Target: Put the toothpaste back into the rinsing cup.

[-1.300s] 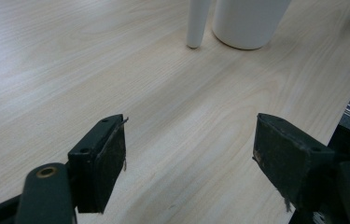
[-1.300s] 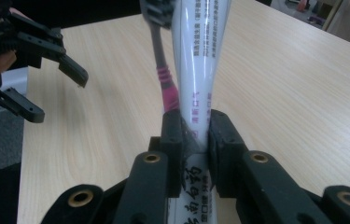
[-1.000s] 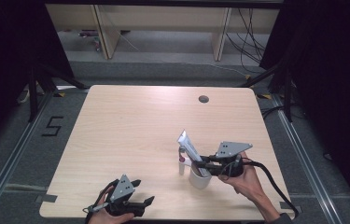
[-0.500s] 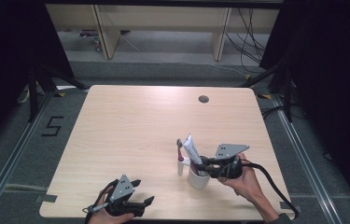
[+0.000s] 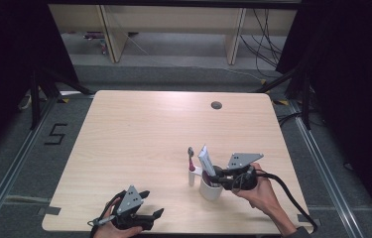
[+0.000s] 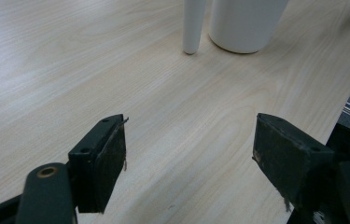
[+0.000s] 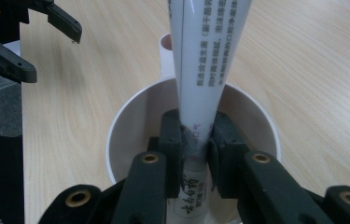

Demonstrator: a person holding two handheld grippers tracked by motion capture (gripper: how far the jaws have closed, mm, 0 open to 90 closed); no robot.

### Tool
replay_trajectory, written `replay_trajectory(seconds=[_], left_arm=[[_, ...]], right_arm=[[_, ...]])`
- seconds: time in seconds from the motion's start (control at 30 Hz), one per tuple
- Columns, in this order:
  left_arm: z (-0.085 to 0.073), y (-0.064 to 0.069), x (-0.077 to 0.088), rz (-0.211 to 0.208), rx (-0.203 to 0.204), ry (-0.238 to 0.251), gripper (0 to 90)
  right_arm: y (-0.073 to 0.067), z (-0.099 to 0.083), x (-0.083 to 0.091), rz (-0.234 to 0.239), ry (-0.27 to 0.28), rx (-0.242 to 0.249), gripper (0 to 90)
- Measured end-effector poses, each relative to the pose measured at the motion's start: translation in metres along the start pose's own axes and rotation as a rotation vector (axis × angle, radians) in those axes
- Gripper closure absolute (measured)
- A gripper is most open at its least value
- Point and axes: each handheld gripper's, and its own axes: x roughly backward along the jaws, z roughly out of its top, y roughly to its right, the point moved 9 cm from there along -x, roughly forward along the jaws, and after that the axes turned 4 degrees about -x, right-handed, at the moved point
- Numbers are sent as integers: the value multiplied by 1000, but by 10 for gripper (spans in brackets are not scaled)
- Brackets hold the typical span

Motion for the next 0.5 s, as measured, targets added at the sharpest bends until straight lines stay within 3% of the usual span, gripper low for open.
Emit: replay_trajectory(seconds=[0.17, 0.23, 0.5], left_arm=[[0, -1, 0, 7, 1, -3, 251], [0, -1, 0, 3, -2, -3, 250], [0, -1, 0, 6, 0, -3, 250]], right_arm=[[-3, 5, 5, 17, 22, -31, 732], [0, 8, 7, 8, 48, -13, 712], [3, 12, 17, -7, 73, -44, 591]])
